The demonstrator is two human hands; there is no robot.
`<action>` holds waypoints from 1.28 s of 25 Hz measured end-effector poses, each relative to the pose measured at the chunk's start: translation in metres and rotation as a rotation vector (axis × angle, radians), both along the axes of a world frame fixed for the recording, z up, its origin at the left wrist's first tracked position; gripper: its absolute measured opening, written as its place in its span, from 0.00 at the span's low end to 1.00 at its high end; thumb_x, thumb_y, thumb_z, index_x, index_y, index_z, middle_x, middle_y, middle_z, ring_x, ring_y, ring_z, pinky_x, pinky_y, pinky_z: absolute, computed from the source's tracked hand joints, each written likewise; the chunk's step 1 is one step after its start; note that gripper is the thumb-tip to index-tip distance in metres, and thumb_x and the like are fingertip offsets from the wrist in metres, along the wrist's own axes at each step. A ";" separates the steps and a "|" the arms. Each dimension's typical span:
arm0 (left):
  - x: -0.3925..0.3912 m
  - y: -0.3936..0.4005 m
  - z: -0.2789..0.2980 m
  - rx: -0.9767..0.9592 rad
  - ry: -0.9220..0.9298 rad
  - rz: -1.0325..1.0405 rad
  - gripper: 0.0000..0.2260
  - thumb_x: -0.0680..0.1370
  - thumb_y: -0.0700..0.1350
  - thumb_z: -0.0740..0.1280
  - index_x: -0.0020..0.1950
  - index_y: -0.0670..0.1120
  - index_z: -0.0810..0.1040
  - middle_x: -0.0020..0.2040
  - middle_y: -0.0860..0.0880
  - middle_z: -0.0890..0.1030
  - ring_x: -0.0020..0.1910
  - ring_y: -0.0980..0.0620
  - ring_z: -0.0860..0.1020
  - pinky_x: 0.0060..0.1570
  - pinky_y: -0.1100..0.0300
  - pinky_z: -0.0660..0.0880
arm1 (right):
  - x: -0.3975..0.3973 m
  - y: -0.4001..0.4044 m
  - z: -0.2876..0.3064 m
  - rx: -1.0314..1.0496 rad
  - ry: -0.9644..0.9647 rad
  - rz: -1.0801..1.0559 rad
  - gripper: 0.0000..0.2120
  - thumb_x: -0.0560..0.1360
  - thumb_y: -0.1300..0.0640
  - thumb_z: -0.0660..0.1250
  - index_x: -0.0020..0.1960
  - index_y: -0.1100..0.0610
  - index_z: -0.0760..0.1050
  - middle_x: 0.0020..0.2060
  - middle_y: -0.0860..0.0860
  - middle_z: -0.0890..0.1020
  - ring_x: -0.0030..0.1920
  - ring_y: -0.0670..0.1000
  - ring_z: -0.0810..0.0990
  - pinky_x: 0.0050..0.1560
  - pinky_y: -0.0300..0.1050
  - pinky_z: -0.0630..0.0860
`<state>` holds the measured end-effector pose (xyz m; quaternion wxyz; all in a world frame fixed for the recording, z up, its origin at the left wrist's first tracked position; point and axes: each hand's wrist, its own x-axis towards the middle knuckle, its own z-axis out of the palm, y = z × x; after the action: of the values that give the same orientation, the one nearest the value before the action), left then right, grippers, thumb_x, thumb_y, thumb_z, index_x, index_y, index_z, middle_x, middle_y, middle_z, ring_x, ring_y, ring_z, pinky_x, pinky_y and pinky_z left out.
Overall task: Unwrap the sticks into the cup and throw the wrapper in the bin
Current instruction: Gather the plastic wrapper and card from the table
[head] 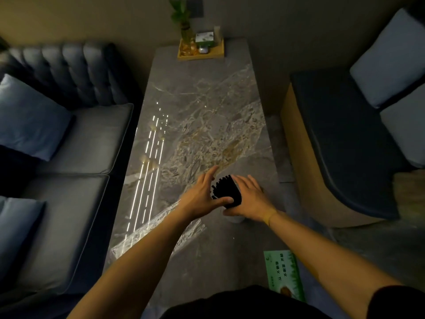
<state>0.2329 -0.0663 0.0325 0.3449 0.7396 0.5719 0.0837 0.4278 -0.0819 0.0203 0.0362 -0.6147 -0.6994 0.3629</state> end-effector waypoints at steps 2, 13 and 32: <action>0.007 0.007 -0.002 -0.018 0.005 -0.011 0.48 0.62 0.78 0.64 0.75 0.65 0.46 0.74 0.48 0.66 0.65 0.47 0.76 0.55 0.51 0.77 | 0.001 0.006 -0.003 -0.018 -0.003 0.013 0.53 0.59 0.31 0.70 0.76 0.49 0.54 0.77 0.50 0.58 0.78 0.56 0.48 0.75 0.61 0.55; 0.046 -0.001 -0.005 -0.086 -0.270 0.149 0.35 0.72 0.70 0.61 0.74 0.55 0.60 0.72 0.48 0.71 0.67 0.50 0.73 0.63 0.56 0.72 | -0.015 0.005 -0.011 0.284 0.008 -0.079 0.37 0.66 0.44 0.70 0.72 0.51 0.63 0.72 0.50 0.68 0.77 0.53 0.54 0.76 0.54 0.55; 0.039 -0.011 0.007 0.160 0.177 0.060 0.27 0.74 0.72 0.51 0.66 0.59 0.64 0.63 0.51 0.73 0.53 0.48 0.79 0.45 0.50 0.79 | -0.011 0.002 -0.013 0.124 -0.018 -0.017 0.42 0.63 0.36 0.69 0.73 0.47 0.59 0.74 0.47 0.62 0.77 0.53 0.50 0.74 0.64 0.52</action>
<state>0.2723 -0.0772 0.0391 0.2305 0.7517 0.6135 0.0737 0.4168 -0.0798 0.0077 0.0710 -0.6202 -0.7156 0.3132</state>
